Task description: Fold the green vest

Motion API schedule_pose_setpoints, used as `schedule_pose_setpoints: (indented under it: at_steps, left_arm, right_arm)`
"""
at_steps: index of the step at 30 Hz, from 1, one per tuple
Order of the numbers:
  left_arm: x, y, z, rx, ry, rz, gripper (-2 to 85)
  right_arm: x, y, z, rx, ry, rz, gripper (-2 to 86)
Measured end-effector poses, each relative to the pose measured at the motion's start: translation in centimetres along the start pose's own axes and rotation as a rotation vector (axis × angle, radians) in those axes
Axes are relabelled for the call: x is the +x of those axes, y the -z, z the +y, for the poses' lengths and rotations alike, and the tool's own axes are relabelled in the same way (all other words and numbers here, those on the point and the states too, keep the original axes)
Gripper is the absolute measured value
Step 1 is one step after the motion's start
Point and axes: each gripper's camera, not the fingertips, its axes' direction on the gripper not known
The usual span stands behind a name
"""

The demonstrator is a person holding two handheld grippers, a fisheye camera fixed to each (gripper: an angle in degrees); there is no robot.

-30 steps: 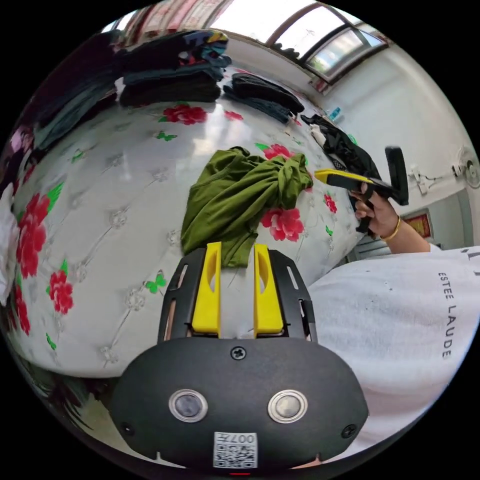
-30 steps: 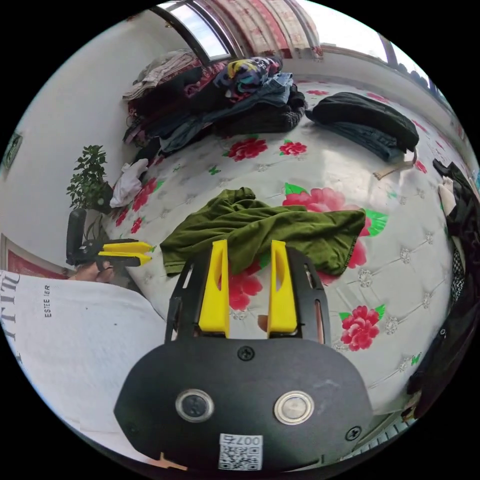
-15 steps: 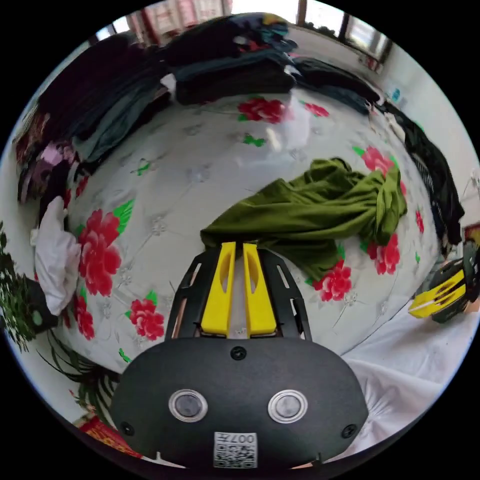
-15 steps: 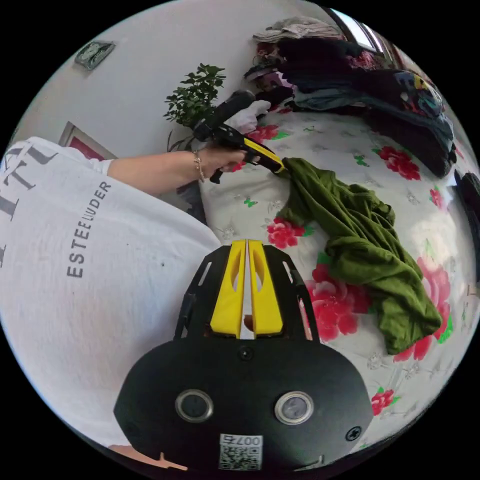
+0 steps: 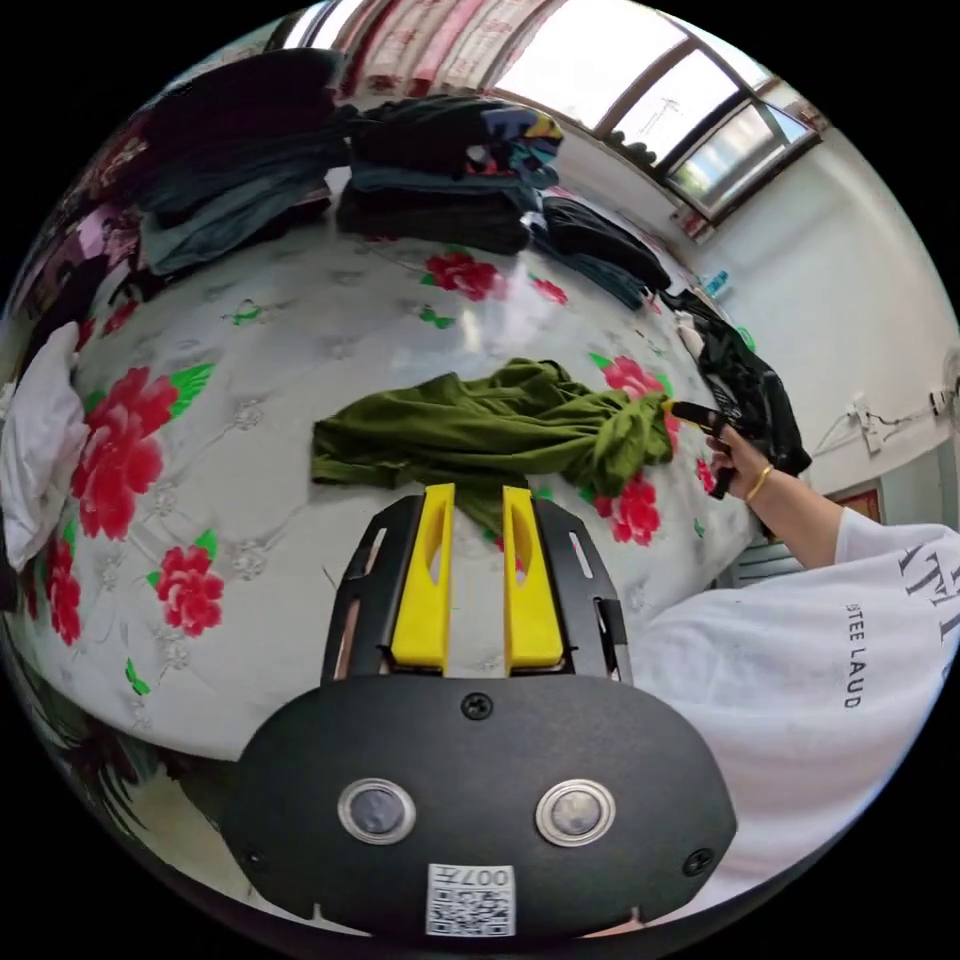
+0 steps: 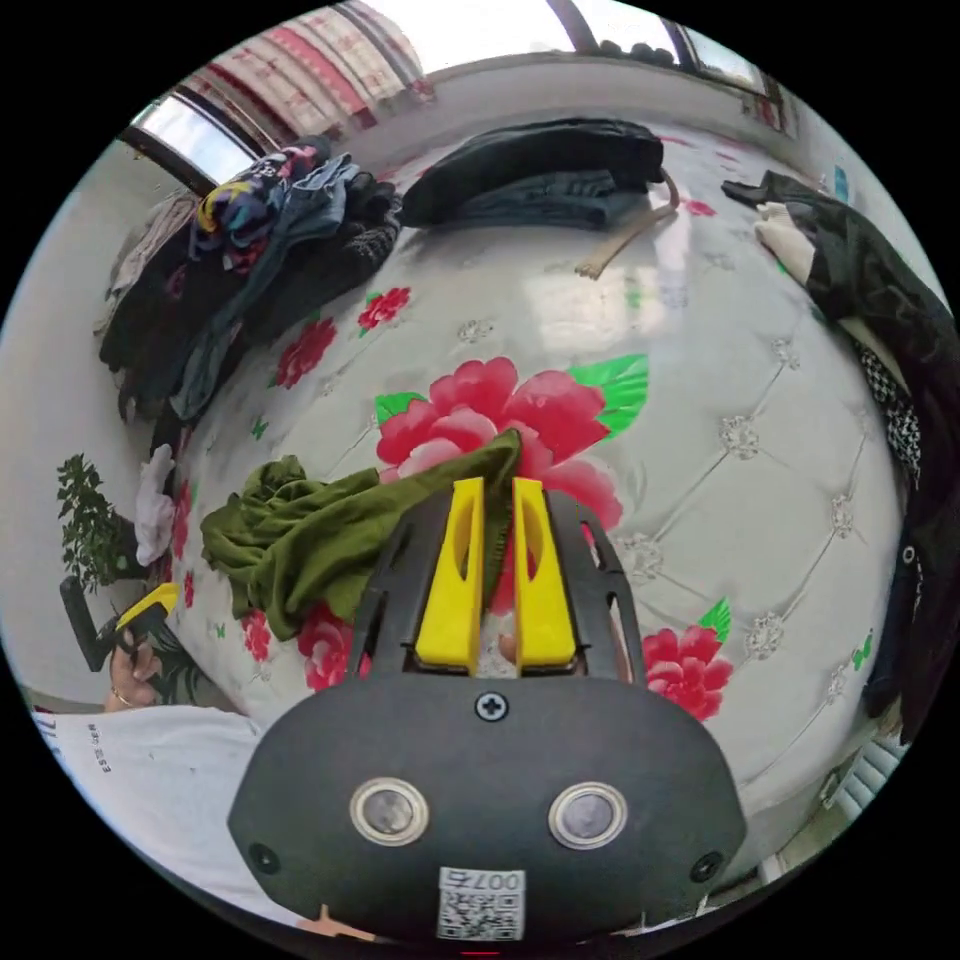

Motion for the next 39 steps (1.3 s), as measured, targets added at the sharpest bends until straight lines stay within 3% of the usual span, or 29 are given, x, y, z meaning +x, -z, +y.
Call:
schedule_pose_setpoints:
  at_steps: [3,6,8,11,17,25,28,32,35,39]
  left_arm:
    - [3.1,-0.5,-1.0,-0.025,-0.11,0.052,8.3]
    - [5.4,0.0,-1.8,-0.026,-0.205,0.063,8.9]
    - [6.8,0.8,-1.8,-0.011,-0.269,0.073,9.5]
    - [8.0,1.2,-0.6,-0.009,-0.322,0.062,10.1]
    - [10.4,-2.1,1.2,-0.097,-0.357,0.144,14.1]
    - [17.6,-2.8,-2.8,-0.021,-0.495,0.112,17.1]
    - [18.3,-0.4,-4.9,0.058,-0.481,0.088,13.8]
    - [18.0,5.7,-6.1,0.231,-0.41,0.085,0.6]
    - [17.6,10.3,-5.8,0.269,-0.394,0.115,-0.7]
    - [17.0,16.8,-5.1,0.296,-0.426,0.027,-0.9]
  right_arm:
    - [-1.9,-1.1,0.9,-0.166,0.111,-0.132,0.6]
    - [-4.6,3.4,3.5,-0.034,0.26,-0.258,0.0]
    - [-7.8,9.2,6.2,0.035,0.479,-0.384,-0.1]
    - [-9.7,18.3,10.3,0.18,0.663,-0.402,-0.2]
    - [-7.7,31.8,14.7,0.447,0.631,-0.477,-0.2]
    - [-11.9,37.7,17.4,0.559,0.69,-0.532,-0.2]
    - [-14.9,40.6,18.0,0.616,0.781,-0.548,-0.2]
    - [-18.2,44.0,17.8,0.714,0.859,-0.515,-0.2]
    - [-18.6,45.7,16.9,0.777,0.873,-0.505,-0.2]
    - [-18.5,47.2,15.9,0.818,0.886,-0.481,-0.2]
